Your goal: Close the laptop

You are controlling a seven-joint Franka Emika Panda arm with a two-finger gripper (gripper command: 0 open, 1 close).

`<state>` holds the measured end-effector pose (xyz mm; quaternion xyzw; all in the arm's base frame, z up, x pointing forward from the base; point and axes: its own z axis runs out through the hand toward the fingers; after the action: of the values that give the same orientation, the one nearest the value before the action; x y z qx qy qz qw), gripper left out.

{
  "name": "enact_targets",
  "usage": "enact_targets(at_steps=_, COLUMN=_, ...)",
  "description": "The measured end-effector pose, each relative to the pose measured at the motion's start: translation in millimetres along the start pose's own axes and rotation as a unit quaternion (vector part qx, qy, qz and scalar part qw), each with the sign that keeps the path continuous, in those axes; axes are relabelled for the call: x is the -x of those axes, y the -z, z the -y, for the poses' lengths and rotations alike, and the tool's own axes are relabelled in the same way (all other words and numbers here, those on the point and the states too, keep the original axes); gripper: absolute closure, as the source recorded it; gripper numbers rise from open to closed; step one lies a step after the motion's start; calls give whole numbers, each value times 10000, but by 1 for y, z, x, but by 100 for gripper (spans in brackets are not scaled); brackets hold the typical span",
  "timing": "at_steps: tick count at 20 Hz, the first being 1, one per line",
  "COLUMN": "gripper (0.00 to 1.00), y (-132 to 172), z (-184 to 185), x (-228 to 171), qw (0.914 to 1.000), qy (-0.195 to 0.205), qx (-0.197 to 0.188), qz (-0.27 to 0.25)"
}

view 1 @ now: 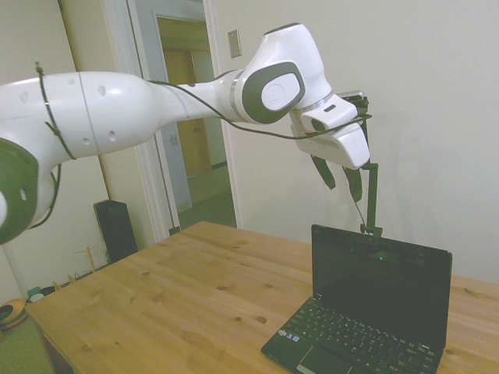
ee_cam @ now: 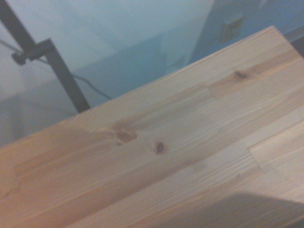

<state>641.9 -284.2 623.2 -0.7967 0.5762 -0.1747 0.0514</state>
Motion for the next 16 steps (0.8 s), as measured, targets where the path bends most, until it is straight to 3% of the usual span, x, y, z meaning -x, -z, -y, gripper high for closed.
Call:
enact_targets(at_steps=6, gripper=0, y=-25, z=4, x=-25, qw=9957, qy=843, qx=368, qz=112)
enact_targets(at_steps=7, gripper=100, y=-27, z=2, x=-30, qw=9945, qy=951, qx=428, qz=128)
enact_targets(at_steps=16, gripper=100, y=-71, z=10, x=-35, qw=9855, qy=1562, qx=638, qz=165)
